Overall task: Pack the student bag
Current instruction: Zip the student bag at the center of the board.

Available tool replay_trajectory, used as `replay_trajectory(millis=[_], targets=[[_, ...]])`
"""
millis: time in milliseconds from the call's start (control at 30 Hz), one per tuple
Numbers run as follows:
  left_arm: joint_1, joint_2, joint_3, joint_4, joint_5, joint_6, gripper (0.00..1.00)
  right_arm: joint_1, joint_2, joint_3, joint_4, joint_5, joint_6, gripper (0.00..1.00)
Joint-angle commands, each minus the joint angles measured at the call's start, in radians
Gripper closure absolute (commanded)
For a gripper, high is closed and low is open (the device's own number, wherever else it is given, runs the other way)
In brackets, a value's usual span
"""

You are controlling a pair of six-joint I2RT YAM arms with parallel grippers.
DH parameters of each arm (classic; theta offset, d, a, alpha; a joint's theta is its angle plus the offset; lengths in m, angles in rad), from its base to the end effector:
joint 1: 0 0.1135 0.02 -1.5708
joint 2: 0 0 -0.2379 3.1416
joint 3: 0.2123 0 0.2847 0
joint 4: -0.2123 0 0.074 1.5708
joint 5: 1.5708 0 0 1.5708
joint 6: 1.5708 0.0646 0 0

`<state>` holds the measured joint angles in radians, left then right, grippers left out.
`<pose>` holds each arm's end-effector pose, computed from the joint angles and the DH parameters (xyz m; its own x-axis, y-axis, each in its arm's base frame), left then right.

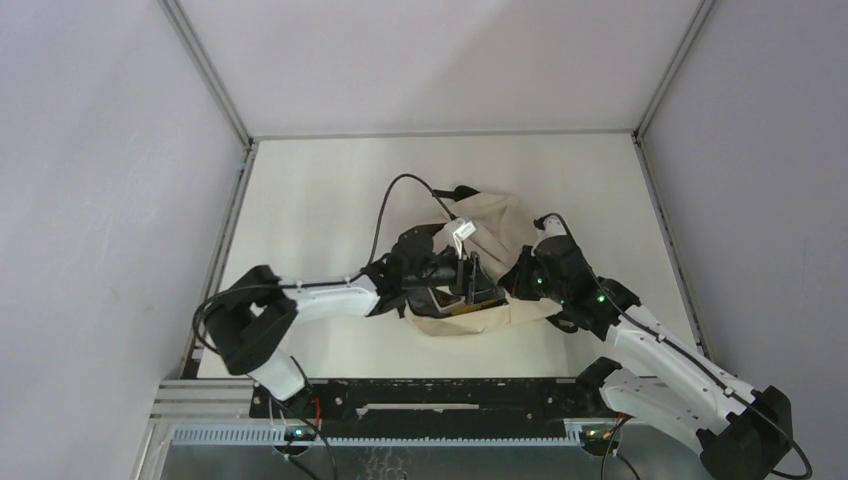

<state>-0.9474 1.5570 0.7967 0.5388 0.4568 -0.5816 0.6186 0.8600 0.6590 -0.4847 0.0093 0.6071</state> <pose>0.2037 -0.3320 0.1741 -0.6455 0.0531 -0.7619 0.7483 0.2439 -0.6169 0.2095 0.1484 0.2092 -0.7512 0.1656 -0.6390 -0.1771 0.8820 0.4367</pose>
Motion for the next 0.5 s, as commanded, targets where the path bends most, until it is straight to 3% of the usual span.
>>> replay_trajectory(millis=[0,333,400,467], targets=[[0.030,0.092,0.041,0.053,0.060,-0.026,0.32,-0.015,-0.034,0.039,0.014,-0.009,0.000,1.00],[-0.010,0.124,0.009,0.100,0.152,-0.067,0.37,-0.031,-0.053,0.038,0.005,-0.009,0.009,1.00],[-0.016,0.152,0.018,0.150,0.165,-0.105,0.44,-0.031,-0.048,0.038,0.013,-0.016,0.013,1.00],[-0.016,0.185,0.030,0.194,0.174,-0.142,0.57,-0.031,-0.045,0.038,0.016,-0.020,0.015,1.00]])
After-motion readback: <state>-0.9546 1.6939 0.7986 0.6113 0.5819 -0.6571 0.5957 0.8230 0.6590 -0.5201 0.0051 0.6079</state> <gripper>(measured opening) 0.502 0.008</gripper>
